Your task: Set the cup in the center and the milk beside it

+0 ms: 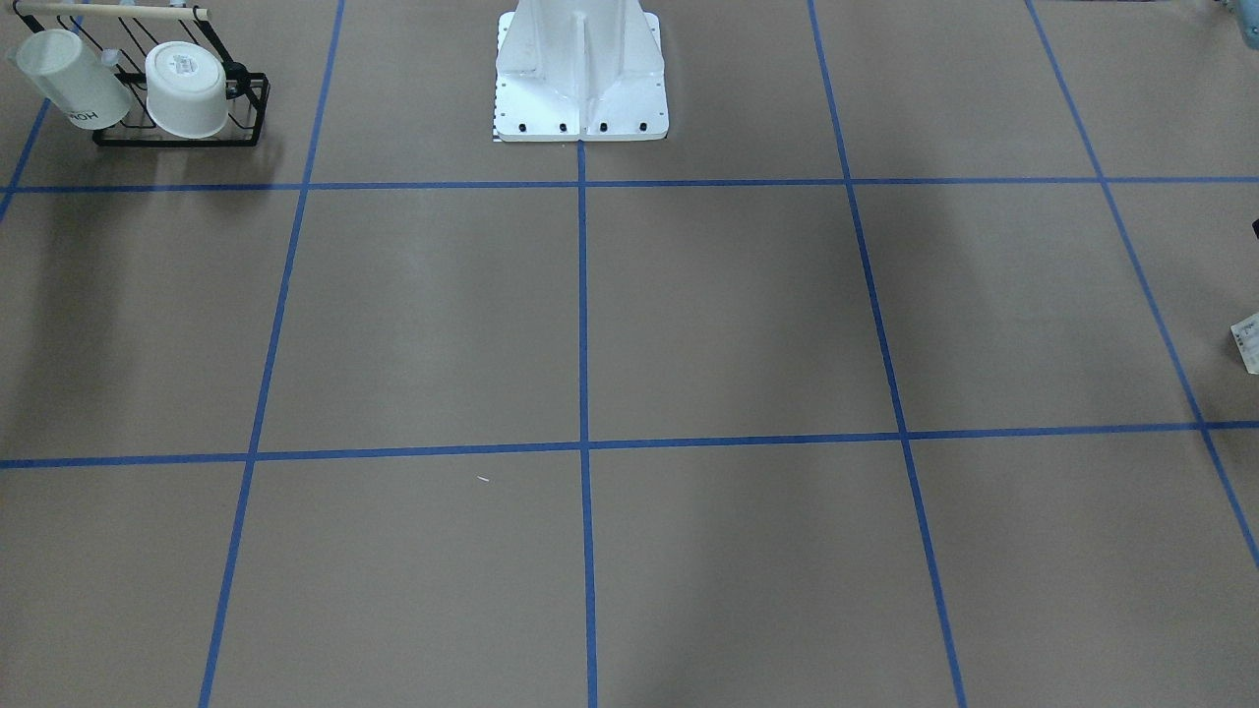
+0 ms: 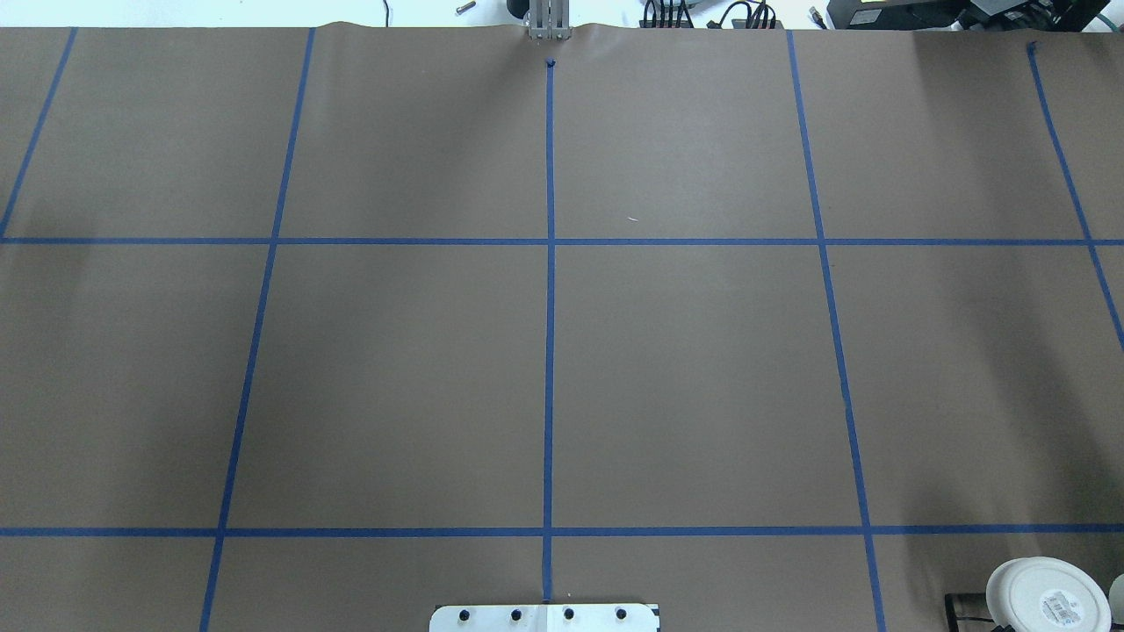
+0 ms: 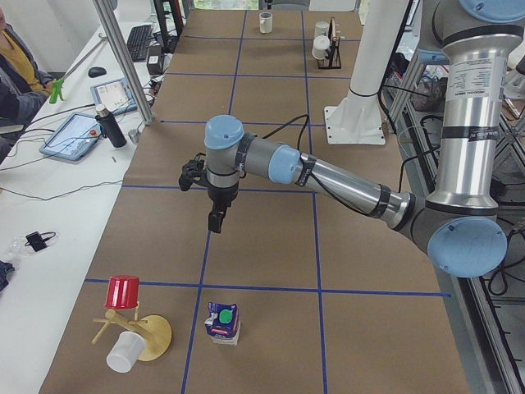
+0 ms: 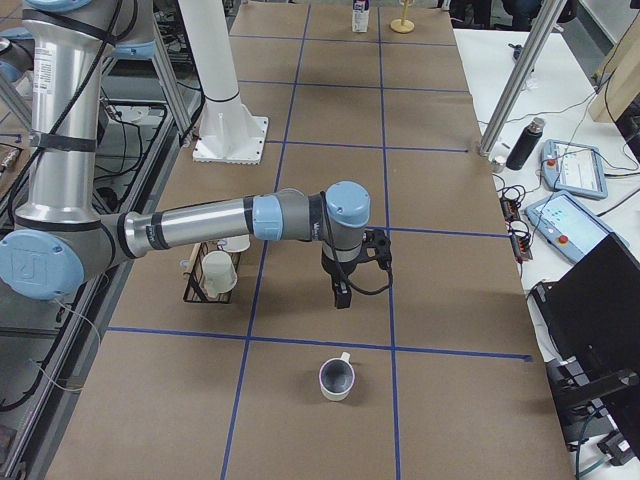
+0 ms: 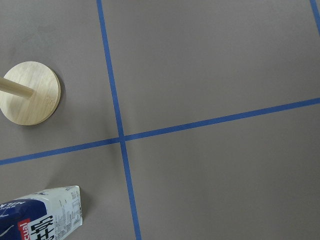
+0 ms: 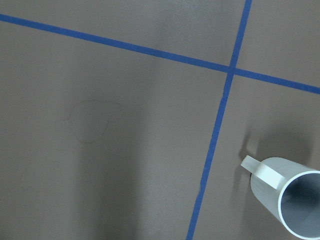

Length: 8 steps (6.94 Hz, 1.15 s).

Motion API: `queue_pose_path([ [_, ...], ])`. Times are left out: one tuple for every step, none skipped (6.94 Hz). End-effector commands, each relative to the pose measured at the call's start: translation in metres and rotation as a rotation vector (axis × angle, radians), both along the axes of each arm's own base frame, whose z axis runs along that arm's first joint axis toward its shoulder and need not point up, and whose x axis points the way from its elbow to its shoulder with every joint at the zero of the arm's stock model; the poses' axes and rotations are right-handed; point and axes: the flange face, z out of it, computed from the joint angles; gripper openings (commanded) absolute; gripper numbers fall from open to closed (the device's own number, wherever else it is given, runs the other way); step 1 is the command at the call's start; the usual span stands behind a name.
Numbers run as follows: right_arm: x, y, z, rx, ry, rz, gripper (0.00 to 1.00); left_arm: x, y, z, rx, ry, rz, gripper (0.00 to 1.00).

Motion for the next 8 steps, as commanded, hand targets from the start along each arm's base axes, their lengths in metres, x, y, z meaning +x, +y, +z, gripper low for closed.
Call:
queue_pose_path([
  [0.018, -0.020, -0.018, 0.046, 0.084, -0.112, 1.00, 0.000, 0.000, -0.002, 0.005, 0.002, 0.001, 0.99],
  [0.019, -0.016, -0.014, 0.039, 0.086, -0.112, 1.00, 0.001, 0.002, -0.003, 0.011, 0.010, 0.004, 0.99],
  [0.019, -0.014, -0.011, 0.033, 0.086, -0.111, 1.00, 0.001, 0.002, -0.002, 0.014, 0.010, 0.004, 0.99],
  [0.019, -0.012, -0.008, 0.024, 0.081, -0.105, 1.00, 0.003, 0.007, 0.001, 0.028, 0.013, 0.010, 0.99],
  [0.018, -0.012, -0.006, 0.017, 0.078, -0.104, 1.00, 0.010, 0.007, 0.000, 0.042, 0.013, 0.024, 0.99],
  [0.018, -0.013, 0.005, -0.003, 0.075, -0.106, 1.00, 0.009, 0.009, 0.007, 0.030, 0.014, 0.023, 0.99],
  [0.018, -0.013, 0.004, -0.001, 0.076, -0.105, 1.00, 0.009, 0.010, 0.005, 0.029, 0.015, 0.017, 0.99],
  [0.011, -0.022, 0.021, -0.030, 0.078, -0.120, 1.00, 0.009, 0.015, 0.005, 0.031, 0.025, 0.022, 0.99],
])
